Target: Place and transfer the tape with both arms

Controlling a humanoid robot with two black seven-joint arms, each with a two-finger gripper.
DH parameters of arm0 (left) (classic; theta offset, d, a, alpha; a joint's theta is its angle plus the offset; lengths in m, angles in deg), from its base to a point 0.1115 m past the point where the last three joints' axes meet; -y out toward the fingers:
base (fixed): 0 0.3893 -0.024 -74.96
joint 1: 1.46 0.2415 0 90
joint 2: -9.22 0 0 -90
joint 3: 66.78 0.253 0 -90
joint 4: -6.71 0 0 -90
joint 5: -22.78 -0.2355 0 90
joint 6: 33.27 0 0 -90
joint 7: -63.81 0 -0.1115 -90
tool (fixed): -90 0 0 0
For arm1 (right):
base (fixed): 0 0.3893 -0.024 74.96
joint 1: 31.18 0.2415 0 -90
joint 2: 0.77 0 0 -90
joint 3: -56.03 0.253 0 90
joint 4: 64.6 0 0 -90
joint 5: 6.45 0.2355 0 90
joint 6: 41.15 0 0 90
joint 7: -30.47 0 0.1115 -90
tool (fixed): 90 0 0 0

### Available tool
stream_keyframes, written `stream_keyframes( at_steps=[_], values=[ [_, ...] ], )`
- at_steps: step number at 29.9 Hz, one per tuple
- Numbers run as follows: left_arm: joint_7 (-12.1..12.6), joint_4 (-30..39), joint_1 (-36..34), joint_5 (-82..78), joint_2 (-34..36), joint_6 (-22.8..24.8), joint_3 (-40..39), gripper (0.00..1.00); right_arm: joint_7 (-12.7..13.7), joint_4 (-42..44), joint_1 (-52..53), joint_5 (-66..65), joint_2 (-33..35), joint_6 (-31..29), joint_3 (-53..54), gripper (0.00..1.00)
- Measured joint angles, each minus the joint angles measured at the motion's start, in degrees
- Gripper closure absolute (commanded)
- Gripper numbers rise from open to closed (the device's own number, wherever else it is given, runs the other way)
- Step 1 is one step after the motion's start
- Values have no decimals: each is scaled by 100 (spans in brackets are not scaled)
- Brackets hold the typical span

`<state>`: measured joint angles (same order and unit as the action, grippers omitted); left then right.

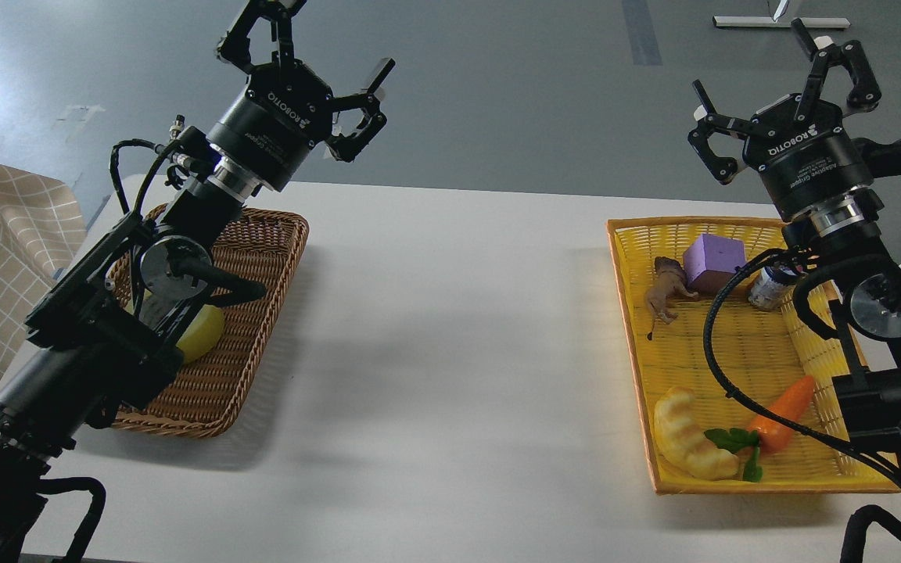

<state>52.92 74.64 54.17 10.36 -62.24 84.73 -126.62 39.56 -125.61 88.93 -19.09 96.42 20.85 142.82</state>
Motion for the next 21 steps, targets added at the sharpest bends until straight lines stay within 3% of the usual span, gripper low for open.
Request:
stream_keyframes(
  at_steps=[21],
  values=[
    [55,-74,71,12,-9,0,-40,2,-49,-46,-56,-43,-164,0,-16,0]
  ],
)
